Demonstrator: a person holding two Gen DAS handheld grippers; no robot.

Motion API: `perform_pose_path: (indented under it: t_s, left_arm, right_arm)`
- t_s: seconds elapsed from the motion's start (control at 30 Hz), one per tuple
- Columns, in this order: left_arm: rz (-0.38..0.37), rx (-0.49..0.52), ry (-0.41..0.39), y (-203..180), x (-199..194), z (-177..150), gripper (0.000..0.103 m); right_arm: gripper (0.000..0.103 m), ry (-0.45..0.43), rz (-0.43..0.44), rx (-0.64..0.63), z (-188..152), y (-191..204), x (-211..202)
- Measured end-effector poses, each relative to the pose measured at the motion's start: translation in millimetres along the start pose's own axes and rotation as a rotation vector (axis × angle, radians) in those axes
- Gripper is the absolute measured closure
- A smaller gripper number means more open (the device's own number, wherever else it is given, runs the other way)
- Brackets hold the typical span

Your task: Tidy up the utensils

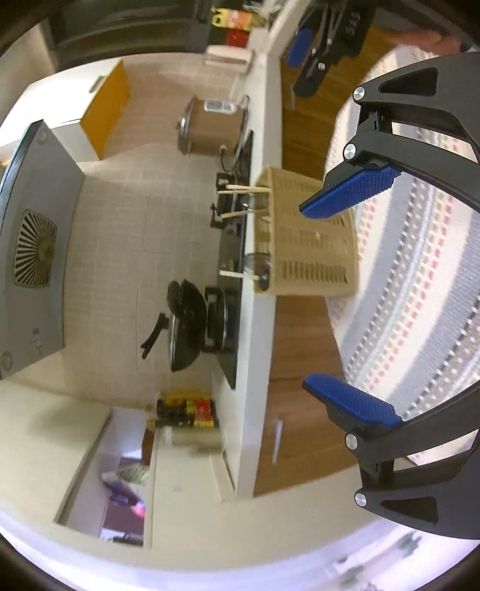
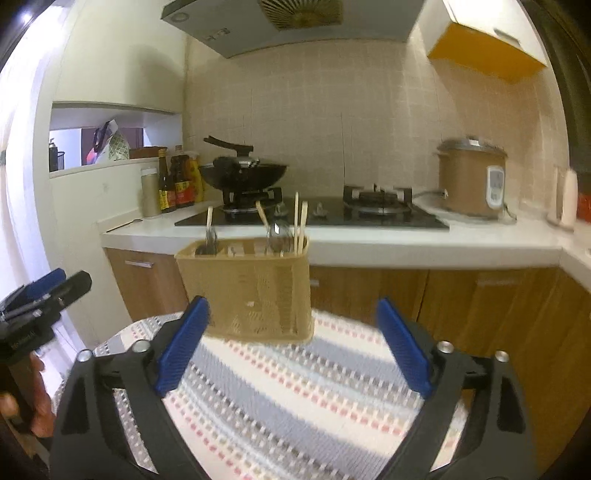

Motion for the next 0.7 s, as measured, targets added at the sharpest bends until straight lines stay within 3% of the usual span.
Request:
perform_pose_path:
  t_s: [0.27, 0.4, 0.7]
  left_arm:
    - [-0.021, 0.031, 0.025, -16, -18, -33, 0.019]
    - [-0.029, -0.006, 0.042, -20, -31, -45, 0.018]
    - [0.043, -0.036, 0.06, -17, -50, -65, 0.018]
  right_arm:
    - [0.012, -0.029, -0.082, -0.011, -33, 2, -24]
    - [0.012, -0.05, -0.087, -0.028, -40, 9, -35]
    - [0.008, -0.018, -0.057, -0.011, -51, 11, -47]
Point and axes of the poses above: each gripper's, at about its wrist camera, not at the fingertips, and x roughly the way its jaws point, y to its left, z to its top, the point moved 4 cm from there along x, roughly the way its jaws point, and after that the axes turned 7 degrees about -y, right-handed, at the moved point
